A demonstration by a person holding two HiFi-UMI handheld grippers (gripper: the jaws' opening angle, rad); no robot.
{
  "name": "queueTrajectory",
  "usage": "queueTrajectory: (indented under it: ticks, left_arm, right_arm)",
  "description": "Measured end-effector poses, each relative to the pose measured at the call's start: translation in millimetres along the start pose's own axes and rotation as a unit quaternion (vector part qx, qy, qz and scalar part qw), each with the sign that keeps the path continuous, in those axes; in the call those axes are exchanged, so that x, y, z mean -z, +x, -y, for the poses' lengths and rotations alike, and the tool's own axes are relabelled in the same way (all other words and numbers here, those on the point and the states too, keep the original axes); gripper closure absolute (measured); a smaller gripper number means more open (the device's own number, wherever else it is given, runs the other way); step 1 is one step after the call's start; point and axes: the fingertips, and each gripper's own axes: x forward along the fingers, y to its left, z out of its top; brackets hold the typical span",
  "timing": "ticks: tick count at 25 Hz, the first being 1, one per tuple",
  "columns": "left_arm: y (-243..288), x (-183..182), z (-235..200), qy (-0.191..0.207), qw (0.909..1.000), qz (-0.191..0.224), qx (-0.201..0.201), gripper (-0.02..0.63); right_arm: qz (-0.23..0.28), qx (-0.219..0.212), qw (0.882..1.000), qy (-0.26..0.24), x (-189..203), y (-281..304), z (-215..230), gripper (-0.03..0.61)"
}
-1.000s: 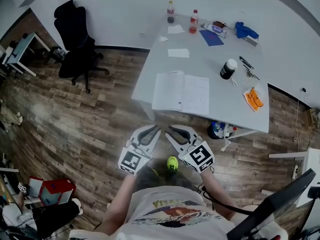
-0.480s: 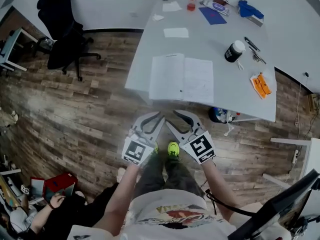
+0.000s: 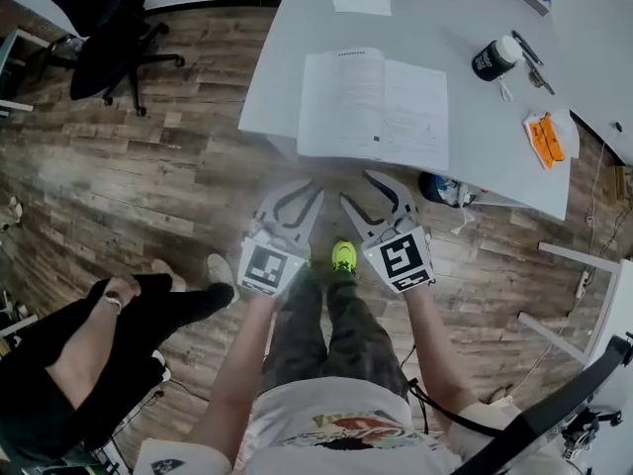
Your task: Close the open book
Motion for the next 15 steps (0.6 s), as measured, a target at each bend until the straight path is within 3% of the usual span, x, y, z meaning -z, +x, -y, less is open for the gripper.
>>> queueTrajectory:
  ticks: [4, 11, 15]
  left_arm:
    - [6.4, 25.0, -13.1, -0.006, 1.0, -0.003, -0.005, 0.583]
    - [31.4, 54.1, -36.5, -0.002, 1.0, -0.005, -0.005, 0.583]
    - [42.2, 64.6, -42.7, -0.011, 0.9999, -0.002, -0.002, 0.583]
  right_arm:
    - [-0.034, 0.014, 0.998, -0.055, 22.9, 24.7, 5.3, 0.377]
    - [-0.061, 0.033, 0.992, -0.106, 46.6, 61.0, 16.5, 0.367]
    - [-0.095, 0.058, 0.976, -0.19, 58.9, 76.1, 27.7, 0.341]
